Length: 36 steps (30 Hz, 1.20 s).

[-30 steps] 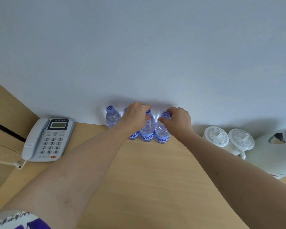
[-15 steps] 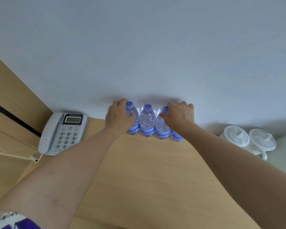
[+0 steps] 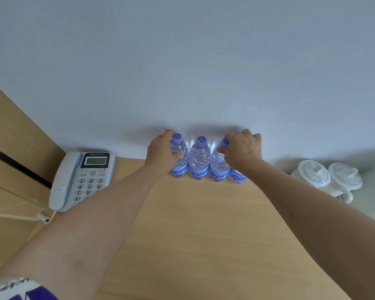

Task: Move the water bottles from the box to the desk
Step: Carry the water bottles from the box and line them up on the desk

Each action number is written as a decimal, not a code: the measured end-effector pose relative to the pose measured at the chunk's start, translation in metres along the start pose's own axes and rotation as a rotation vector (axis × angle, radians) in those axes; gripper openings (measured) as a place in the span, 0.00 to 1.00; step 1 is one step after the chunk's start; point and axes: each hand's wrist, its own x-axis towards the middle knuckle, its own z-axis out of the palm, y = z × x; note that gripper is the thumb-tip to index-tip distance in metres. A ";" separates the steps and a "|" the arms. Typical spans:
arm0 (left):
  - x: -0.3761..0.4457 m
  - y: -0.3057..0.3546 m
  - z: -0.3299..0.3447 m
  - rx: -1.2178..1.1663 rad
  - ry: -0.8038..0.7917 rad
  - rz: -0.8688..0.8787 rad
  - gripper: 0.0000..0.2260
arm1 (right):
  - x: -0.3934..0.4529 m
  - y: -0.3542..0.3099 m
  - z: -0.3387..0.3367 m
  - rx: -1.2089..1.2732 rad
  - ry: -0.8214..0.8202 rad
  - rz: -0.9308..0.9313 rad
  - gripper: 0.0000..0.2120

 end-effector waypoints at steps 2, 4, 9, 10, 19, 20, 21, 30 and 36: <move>0.002 -0.001 -0.001 -0.001 -0.014 0.003 0.24 | -0.001 0.000 -0.001 -0.012 0.001 0.003 0.13; 0.003 -0.002 -0.002 -0.006 -0.029 0.004 0.25 | -0.002 -0.001 -0.003 -0.031 0.002 0.008 0.13; -0.006 0.005 -0.001 0.022 0.108 0.063 0.27 | -0.013 -0.009 -0.012 -0.076 -0.013 0.052 0.22; -0.007 0.010 -0.003 0.021 0.143 0.091 0.28 | -0.018 -0.011 -0.014 -0.055 0.009 0.070 0.24; -0.018 0.090 -0.014 0.108 0.151 0.493 0.23 | -0.080 0.011 -0.050 0.013 0.094 0.184 0.29; -0.022 0.103 -0.011 0.123 0.135 0.541 0.23 | -0.089 0.019 -0.055 0.006 0.100 0.202 0.29; -0.026 0.117 -0.007 0.136 0.119 0.581 0.23 | -0.099 0.029 -0.060 -0.007 0.105 0.223 0.30; -0.117 0.274 0.057 0.084 -0.038 0.887 0.27 | -0.249 0.143 -0.117 -0.081 0.191 0.543 0.33; -0.260 0.382 0.108 0.013 -0.190 1.108 0.29 | -0.423 0.215 -0.152 -0.111 0.256 0.831 0.34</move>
